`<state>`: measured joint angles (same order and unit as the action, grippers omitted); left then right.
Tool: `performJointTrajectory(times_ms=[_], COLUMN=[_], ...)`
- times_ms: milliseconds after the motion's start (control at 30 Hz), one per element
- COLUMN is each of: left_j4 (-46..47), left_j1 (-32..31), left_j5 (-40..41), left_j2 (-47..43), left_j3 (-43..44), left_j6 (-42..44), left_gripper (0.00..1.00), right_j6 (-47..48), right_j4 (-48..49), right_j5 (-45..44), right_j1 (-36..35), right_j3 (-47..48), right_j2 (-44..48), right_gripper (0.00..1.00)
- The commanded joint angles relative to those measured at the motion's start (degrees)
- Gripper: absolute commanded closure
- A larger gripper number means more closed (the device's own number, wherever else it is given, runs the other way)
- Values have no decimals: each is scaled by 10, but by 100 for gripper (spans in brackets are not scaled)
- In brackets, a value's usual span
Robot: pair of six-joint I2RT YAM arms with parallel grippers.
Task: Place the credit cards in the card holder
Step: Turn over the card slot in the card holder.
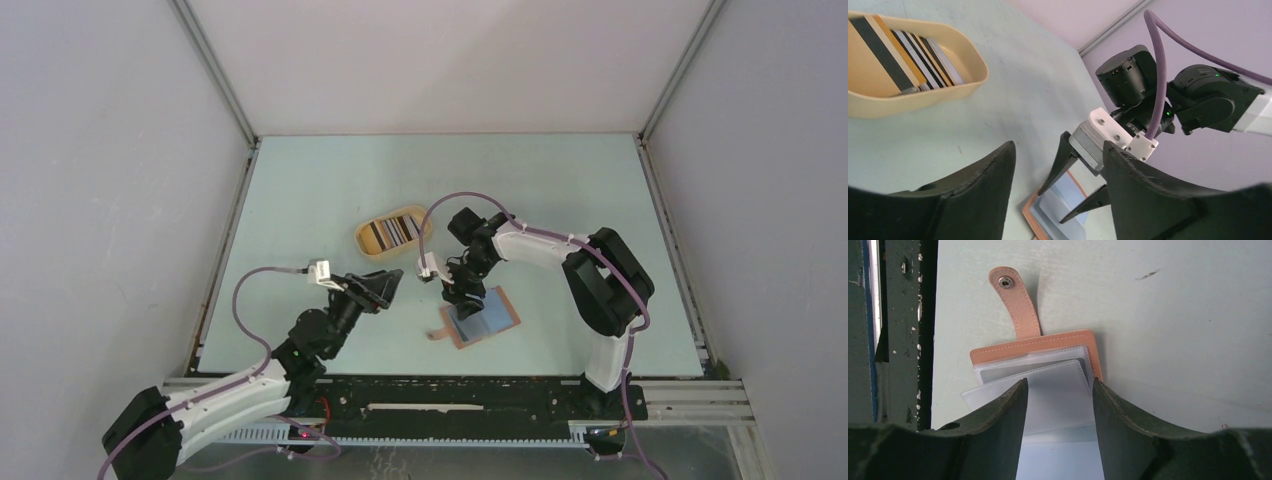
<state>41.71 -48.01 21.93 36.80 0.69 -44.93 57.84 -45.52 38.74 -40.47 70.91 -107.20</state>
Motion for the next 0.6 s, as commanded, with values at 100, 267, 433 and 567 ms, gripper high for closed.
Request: performJointTrajectory(times_ms=[100,267,433,567], left_j4=[-67,-63,7,80], left_j1=[4,3,4,2], left_j5=[-43,-86,-146,-187], left_j2=[19,106,206,281], left_j3=[-12,25,41,59], left_j6=[-102,-122,-144,-151], left_gripper=[50,78,96,98], right_j6=[10,9,12,13], right_j4=[-14,-16,-20,-21], right_j5=[24,27,27,29], right_j1=[10,14,16,18], right_j3=[19,19,20,19], right_j2=[24,26,26,27], right_gripper=[43,44,45,46])
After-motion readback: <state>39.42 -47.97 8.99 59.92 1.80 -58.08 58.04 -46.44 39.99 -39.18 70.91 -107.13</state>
